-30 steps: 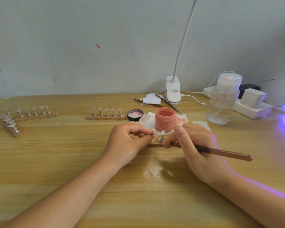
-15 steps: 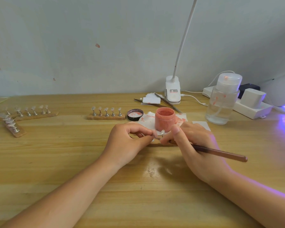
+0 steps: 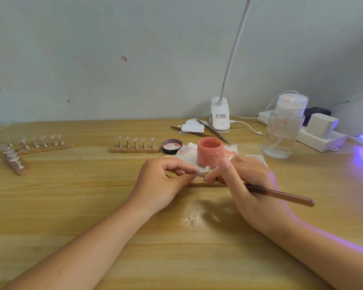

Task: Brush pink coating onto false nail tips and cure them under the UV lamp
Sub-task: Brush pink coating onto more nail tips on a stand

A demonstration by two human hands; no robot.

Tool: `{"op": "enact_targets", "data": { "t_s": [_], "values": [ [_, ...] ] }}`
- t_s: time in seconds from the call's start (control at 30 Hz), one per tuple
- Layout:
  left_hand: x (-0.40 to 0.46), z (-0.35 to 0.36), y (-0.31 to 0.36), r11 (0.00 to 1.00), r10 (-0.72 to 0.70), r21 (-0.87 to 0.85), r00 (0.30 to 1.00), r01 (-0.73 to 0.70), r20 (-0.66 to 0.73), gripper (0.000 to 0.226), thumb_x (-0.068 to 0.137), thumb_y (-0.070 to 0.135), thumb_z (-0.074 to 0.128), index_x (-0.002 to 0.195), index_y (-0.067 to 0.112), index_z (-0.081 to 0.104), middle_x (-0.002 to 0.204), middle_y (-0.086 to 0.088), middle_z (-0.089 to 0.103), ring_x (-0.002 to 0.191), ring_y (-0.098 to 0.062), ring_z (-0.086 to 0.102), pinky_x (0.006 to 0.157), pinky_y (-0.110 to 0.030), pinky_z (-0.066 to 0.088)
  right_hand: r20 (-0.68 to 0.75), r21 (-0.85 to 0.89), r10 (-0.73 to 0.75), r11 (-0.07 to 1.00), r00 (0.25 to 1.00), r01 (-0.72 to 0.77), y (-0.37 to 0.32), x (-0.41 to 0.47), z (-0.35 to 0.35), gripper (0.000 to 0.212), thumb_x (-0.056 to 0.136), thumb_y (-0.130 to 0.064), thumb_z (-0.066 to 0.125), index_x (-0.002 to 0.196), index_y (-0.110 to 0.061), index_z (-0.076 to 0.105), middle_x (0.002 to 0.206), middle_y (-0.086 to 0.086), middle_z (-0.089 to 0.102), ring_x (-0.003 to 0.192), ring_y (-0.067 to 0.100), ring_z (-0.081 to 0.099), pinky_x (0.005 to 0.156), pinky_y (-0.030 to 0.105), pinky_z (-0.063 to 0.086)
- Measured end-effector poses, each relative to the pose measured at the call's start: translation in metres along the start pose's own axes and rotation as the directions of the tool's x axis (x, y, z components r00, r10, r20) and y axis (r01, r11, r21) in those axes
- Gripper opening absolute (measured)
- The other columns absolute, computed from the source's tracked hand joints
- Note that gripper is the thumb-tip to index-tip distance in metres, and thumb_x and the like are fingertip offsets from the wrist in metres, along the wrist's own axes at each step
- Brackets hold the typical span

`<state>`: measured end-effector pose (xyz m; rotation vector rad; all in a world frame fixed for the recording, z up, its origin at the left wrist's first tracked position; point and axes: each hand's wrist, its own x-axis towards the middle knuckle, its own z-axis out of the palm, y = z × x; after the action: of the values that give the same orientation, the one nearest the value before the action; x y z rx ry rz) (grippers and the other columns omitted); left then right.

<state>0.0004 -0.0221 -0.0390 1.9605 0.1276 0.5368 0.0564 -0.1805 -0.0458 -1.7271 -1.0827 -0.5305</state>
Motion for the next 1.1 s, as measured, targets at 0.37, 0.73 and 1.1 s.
{"op": "enact_targets", "data": {
  "t_s": [0.37, 0.73, 1.1],
  "values": [
    [0.0005, 0.0004, -0.0004, 0.999, 0.036, 0.020, 0.999, -0.036, 0.013, 0.027, 0.072, 0.006, 0.073, 0.060, 0.031, 0.070, 0.071, 0.018, 0.068, 0.070, -0.014, 0.058, 0.058, -0.017, 0.039, -0.020, 0.032, 0.019, 0.999, 1.000, -0.018, -0.0010, -0.0022, -0.0019, 0.050, 0.094, -0.030, 0.033, 0.062, -0.016, 0.069, 0.060, -0.012, 0.063, 0.063, 0.003, 0.056, 0.071, 0.025, 0.037],
    [0.0001, -0.0004, -0.0014, 1.000, 0.031, 0.000, 0.999, -0.031, 0.018, 0.024, 0.073, 0.006, 0.072, 0.064, 0.028, 0.070, 0.069, 0.016, 0.068, 0.065, 0.001, 0.054, 0.058, -0.013, 0.038, -0.037, -0.003, 0.006, 1.000, 0.999, -0.006, -0.0017, 0.0002, -0.0012, 0.045, 0.093, -0.028, 0.036, 0.070, -0.016, 0.072, 0.065, -0.014, 0.062, 0.067, 0.004, 0.056, 0.069, 0.020, 0.037],
    [0.0005, 0.0003, -0.0014, 0.999, -0.006, -0.047, 1.000, 0.006, -0.003, 0.012, 0.071, 0.012, 0.075, 0.068, 0.024, 0.072, 0.074, 0.010, 0.071, 0.070, -0.006, 0.060, 0.061, -0.015, 0.041, 0.031, 0.061, 0.096, 0.993, 0.995, -0.097, -0.0034, -0.0005, -0.0022, 0.049, 0.091, -0.036, 0.033, 0.068, -0.015, 0.071, 0.068, -0.007, 0.067, 0.071, 0.006, 0.060, 0.073, 0.027, 0.042]
  ]
}}
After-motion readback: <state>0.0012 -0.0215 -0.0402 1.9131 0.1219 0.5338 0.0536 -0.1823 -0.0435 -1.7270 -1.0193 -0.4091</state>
